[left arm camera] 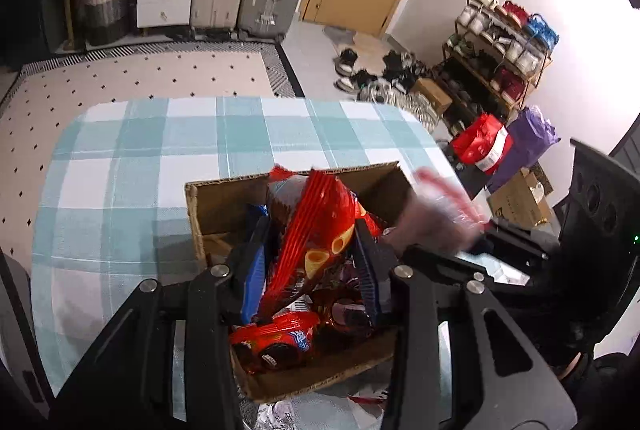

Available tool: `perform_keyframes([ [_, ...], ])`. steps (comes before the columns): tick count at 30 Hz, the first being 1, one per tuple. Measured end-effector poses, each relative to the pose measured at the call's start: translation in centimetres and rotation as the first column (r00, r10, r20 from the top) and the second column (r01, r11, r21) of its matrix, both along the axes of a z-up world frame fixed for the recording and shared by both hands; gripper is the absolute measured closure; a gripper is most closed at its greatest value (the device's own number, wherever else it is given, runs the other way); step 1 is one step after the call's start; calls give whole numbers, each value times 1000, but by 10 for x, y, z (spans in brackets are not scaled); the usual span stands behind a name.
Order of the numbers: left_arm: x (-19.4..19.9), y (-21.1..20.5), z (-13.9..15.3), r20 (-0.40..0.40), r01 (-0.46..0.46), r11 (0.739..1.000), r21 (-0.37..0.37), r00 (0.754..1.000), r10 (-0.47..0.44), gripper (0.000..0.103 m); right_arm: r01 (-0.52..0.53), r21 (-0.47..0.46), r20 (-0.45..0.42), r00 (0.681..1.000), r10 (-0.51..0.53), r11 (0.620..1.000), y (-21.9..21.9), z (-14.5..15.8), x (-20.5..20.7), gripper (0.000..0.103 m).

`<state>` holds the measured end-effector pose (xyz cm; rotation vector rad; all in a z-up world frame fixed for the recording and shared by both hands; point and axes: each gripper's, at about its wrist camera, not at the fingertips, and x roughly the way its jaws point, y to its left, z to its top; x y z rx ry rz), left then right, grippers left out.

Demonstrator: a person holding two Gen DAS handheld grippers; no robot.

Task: Organize snacks
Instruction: 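Open both tools to drop the chip bag and noodle pack into the box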

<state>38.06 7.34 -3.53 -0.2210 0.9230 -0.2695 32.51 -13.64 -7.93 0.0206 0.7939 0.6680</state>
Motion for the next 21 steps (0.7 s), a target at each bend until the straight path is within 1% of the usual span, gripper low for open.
perform_keyframes([
  [1, 3, -1, -2, -4, -4, 1000, 17, 1000, 4, 61, 2, -9, 4, 1000, -2, 1000, 0, -2, 3, 63],
  [2, 5, -2, -3, 0, -7, 999, 34, 1000, 7, 50, 9, -20, 13, 1000, -8, 1000, 1, -3, 5, 46],
  [3, 5, -2, -4, 10, -10, 999, 45, 1000, 10, 42, 10, -19, 20, 1000, -10, 1000, 0, -5, 7, 37],
  [4, 4, -1, -3, 25, -19, 998, 52, 1000, 17, 29, 9, -19, 33, 999, -8, 1000, 0, -5, 6, 35],
  [5, 3, 1, -1, 36, -25, 998, 51, 999, 23, 27, 8, -31, 52, 999, -6, 999, -1, -4, 3, 35],
  [6, 1, 3, 1, 55, -36, 998, 50, 998, 34, 27, 10, -38, 61, 998, -7, 999, -1, -4, 3, 35],
  [8, -3, 5, 4, 63, -45, 997, 55, 997, 41, 26, 18, -43, 87, 996, -14, 999, -4, -1, -3, 35],
  [11, -12, 5, 7, 71, -53, 997, 63, 996, 48, 26, 21, -20, 94, 995, -19, 1000, -12, 5, -11, 28],
  [15, -29, 3, 13, 84, -67, 994, 88, 995, 59, 26, 27, -1, 116, 993, -27, 1000, -17, 15, -25, 27],
  [18, -47, 3, 21, 112, -87, 991, 103, 991, 75, 23, 31, 13, 134, 990, -33, 999, -20, 24, -39, 20],
  [21, -67, 4, 30, 157, -115, 986, 122, 983, 95, 22, 26, 15, 146, 989, -28, 1000, -20, 30, -52, 20],
])
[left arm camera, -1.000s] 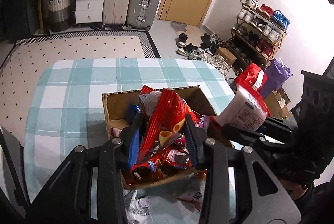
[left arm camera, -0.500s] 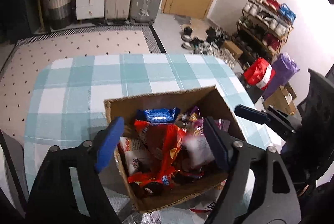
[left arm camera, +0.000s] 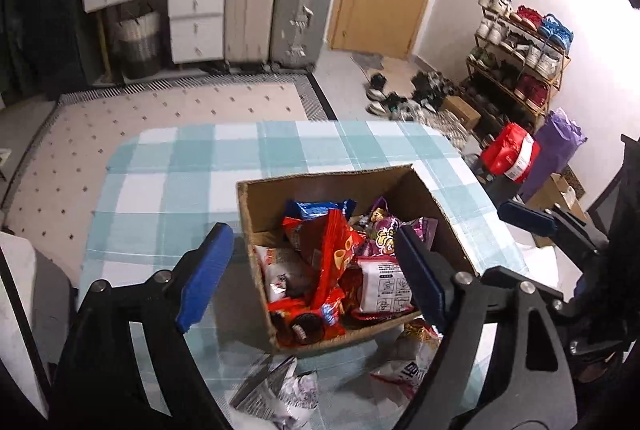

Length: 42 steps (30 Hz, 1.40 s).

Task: Organize snacks
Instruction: 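Open both tools to drop the chip bag and noodle pack into the box, then withdraw both tools from the box toward the remaining snacks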

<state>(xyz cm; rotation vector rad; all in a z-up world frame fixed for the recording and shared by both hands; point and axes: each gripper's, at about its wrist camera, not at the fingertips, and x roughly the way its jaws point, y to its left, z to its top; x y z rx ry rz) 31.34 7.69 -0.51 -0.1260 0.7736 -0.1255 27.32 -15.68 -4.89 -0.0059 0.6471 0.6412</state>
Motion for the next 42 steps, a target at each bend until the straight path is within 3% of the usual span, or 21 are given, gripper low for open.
perform_keyframes([
  [6, -42, -2, 17, 72, -28, 999, 28, 997, 26, 14, 0, 21, 16, 1000, -1, 1000, -2, 8, -31, 18],
  [10, -70, -2, 24, 106, -53, 998, 30, 993, 49, 4, -3, 29, 32, 999, 2, 1000, -3, 11, -50, 16],
  [19, -127, -8, 33, 129, -65, 998, 8, 990, 63, 1, 11, 61, 60, 998, -15, 998, -10, 19, -89, 10],
  [22, -142, -7, 28, 124, -71, 997, -25, 990, 73, 1, 11, 60, 76, 997, -15, 998, -10, 19, -101, 8],
  [33, -172, -11, -5, 84, -85, 996, -12, 993, 86, 1, 62, 34, 89, 994, -65, 997, -15, -2, -127, 2],
  [42, -184, -6, -43, 83, -151, 988, -35, 985, 153, 1, 75, 1, 45, 996, -75, 997, -12, -35, -132, 1],
])
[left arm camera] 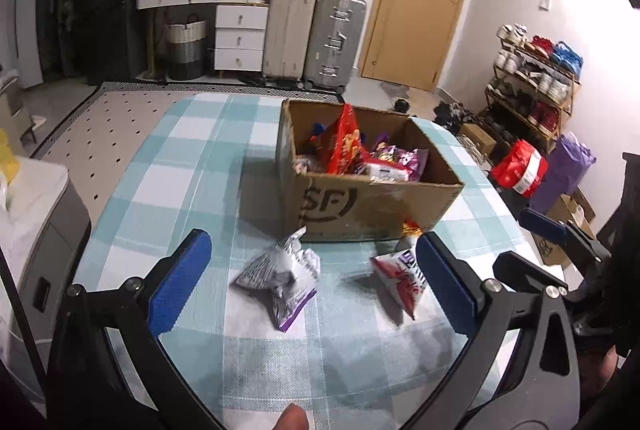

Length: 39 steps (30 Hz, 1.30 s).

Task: Organize snacks
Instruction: 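Withdraw both tools from the box toward the remaining snacks, then grasp the white-and-red chip bag with the right tool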

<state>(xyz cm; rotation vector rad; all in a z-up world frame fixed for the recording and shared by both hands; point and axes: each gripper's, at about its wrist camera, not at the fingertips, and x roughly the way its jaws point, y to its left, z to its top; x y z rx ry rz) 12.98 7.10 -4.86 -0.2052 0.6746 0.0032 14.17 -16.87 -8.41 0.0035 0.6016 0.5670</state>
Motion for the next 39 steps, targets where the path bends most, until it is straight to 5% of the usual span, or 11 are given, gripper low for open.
perform_keyframes([
  [24, 17, -3, -94, -147, 1, 1000, 26, 989, 3, 1, 8, -30, -137, 990, -12, 1000, 9, -73, 28, 1],
  [39, 31, 4, -111, -185, -2, 1000, 3, 983, 2, 1, -28, -52, -220, 975, 16, 998, 30, -110, 77, 1],
])
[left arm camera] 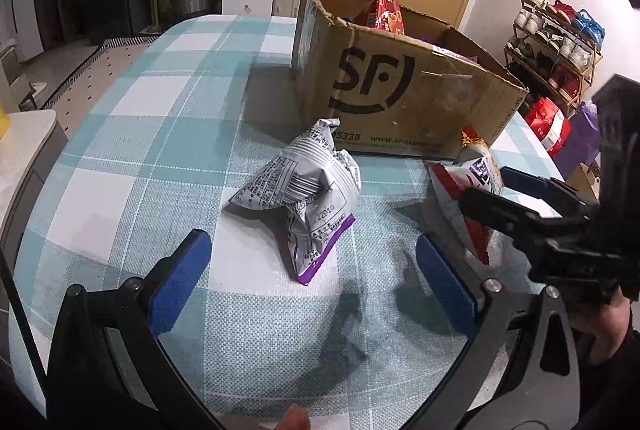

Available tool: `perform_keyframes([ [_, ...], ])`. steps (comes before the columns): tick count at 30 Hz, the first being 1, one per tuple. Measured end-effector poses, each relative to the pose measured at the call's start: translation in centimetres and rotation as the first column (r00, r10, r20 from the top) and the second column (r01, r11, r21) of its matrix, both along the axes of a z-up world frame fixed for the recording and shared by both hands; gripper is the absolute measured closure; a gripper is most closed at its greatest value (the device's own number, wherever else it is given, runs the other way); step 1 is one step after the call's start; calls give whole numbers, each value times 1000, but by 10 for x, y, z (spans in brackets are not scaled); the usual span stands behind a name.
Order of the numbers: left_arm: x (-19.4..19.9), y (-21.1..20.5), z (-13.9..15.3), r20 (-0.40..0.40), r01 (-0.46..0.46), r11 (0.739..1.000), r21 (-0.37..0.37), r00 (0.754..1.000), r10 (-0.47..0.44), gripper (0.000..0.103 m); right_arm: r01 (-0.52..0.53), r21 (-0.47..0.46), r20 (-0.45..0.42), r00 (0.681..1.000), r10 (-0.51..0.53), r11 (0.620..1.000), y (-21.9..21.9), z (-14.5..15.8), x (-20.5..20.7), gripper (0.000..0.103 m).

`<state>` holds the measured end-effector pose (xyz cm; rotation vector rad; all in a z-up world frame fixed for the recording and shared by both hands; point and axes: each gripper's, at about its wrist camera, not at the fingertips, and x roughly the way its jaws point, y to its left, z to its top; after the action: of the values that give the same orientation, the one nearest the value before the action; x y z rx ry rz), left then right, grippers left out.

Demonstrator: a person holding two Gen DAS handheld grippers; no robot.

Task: Organize snacks
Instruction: 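Grasp the white-and-red chip bag with the right tool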

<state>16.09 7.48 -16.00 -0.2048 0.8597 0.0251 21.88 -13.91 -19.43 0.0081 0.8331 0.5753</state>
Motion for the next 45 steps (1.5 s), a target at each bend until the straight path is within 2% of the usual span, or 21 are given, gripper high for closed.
perform_keyframes([
  [7, 0, 8, -6, -23, -21, 1000, -11, 1000, 21, 1, -3, 24, -28, 1000, 3, 1000, 9, -5, 18, 4],
  [12, -3, 12, -4, -16, -36, 999, -13, 999, 35, 1, -26, 3, -25, 999, 26, 1000, 16, -6, 18, 24],
  [15, -6, 12, -2, -10, -38, 999, -11, 999, 38, 1, -37, 31, -33, 999, 38, 999, 12, -6, 15, 30],
  [30, -18, 18, 1, -8, -49, 999, -15, 999, 49, 1, -29, 100, -52, 998, 34, 995, 0, -3, 0, 35],
  [45, -20, 26, 2, -14, -68, 997, -29, 998, 68, 1, -29, 124, -46, 998, 35, 992, -10, 1, -17, 37],
])
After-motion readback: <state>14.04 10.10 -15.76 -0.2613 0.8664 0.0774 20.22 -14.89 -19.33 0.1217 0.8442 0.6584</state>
